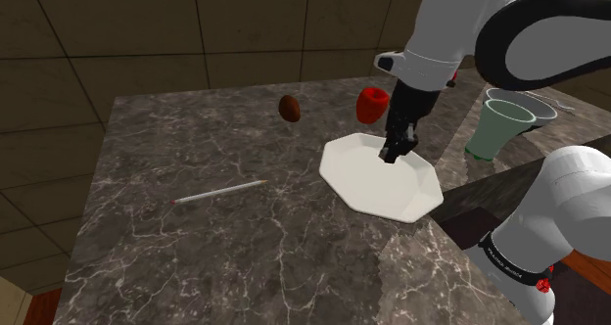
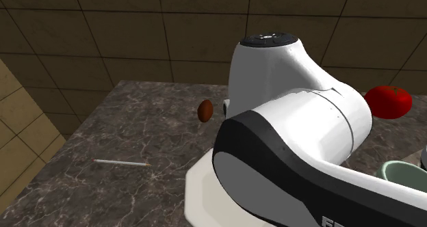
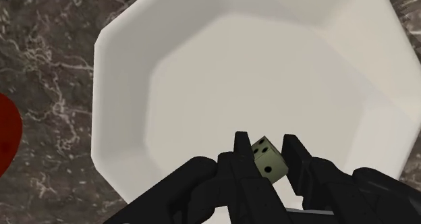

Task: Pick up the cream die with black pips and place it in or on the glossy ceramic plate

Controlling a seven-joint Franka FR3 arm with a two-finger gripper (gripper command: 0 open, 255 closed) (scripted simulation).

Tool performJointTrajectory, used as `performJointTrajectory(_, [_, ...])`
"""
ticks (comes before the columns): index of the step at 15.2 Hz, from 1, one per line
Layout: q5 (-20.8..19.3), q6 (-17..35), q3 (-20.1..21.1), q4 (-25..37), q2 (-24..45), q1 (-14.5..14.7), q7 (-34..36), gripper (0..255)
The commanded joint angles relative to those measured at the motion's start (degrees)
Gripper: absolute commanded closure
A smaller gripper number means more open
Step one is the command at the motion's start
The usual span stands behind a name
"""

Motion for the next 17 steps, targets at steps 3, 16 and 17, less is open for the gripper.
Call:
performJointTrajectory(3, [0.21,3.52,0.29,-2.56,0.95,0.04,-0.09,255])
performJointTrajectory(16, [0.41,6.5,0.58,-4.54,1.94,0.1,-0.1,0])
performJointTrajectory(17, [0.41,6.5,0.58,-4.54,1.94,0.1,-0.1,0])
